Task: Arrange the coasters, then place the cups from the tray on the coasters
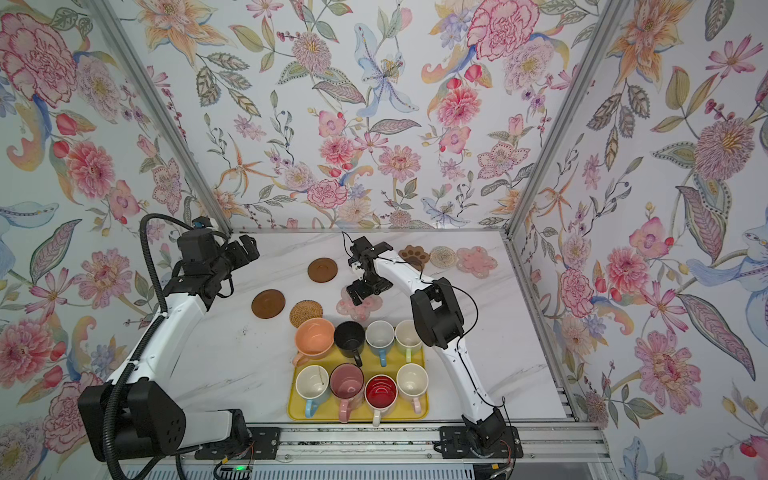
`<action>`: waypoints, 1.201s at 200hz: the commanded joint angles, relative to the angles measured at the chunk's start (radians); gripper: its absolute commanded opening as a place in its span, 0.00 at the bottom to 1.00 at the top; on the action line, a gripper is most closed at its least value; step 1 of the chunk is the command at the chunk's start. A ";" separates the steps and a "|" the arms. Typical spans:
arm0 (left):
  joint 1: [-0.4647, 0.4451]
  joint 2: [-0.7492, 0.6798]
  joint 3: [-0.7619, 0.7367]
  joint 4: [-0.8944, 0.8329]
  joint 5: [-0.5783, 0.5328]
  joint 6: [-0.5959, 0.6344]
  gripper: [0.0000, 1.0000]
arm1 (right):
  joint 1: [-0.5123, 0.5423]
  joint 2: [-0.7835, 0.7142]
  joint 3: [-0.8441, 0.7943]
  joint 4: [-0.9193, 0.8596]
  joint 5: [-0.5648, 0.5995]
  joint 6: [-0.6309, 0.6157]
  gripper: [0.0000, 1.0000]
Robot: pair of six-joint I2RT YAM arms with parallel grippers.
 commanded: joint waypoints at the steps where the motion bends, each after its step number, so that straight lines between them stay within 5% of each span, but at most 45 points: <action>1: 0.009 -0.020 0.010 -0.005 0.005 0.003 0.99 | 0.009 0.034 0.043 -0.038 0.021 -0.018 0.99; 187: 0.009 -0.031 0.016 -0.019 0.001 0.003 0.99 | 0.003 0.228 0.281 -0.058 0.267 0.004 0.99; 240: 0.009 -0.039 0.013 -0.015 0.005 -0.009 0.99 | -0.029 0.270 0.430 -0.056 0.230 0.080 0.99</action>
